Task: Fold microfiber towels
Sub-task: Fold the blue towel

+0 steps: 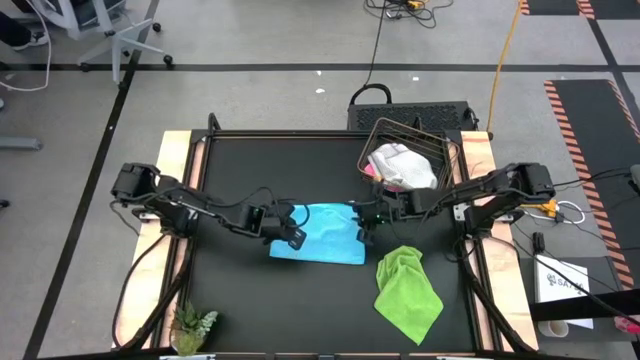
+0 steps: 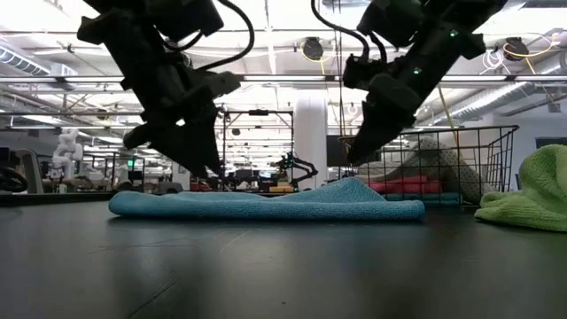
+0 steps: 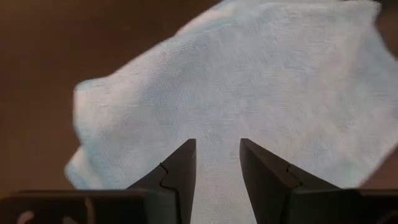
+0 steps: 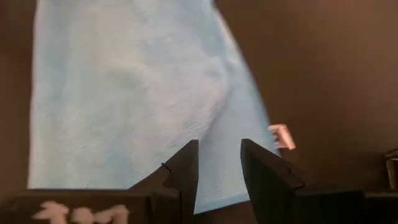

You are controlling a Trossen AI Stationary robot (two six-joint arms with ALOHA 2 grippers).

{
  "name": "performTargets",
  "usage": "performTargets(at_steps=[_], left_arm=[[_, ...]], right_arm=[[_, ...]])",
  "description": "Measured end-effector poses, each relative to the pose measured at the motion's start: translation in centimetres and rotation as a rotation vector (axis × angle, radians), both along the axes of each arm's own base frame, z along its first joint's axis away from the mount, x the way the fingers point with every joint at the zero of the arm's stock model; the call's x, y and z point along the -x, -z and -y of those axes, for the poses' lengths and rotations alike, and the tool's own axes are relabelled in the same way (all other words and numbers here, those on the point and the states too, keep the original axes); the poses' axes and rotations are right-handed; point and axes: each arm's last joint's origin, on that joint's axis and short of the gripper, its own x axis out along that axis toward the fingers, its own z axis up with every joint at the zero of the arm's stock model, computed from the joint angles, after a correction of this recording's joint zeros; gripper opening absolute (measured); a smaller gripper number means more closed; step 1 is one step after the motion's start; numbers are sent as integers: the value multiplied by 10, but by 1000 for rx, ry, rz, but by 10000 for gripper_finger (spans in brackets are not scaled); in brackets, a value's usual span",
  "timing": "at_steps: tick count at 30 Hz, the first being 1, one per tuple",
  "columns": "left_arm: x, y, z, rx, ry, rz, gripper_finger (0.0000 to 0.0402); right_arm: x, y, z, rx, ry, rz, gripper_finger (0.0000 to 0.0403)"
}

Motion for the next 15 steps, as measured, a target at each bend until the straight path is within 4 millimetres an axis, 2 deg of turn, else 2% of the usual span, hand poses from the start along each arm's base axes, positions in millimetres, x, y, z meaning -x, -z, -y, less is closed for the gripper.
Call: performTargets(at_steps=[5,11,15], left_arm=[[-1,0,-5,-1,-7,-1,127],[-1,0,-8,-2,-15,1,127],[-1,0,-8,-4,-13,2,127]], right_arm=[[0,0,6,-48,38,9,93],[0,0,5,-70,36,14,12],[0,2,6,-46,52,16,7]])
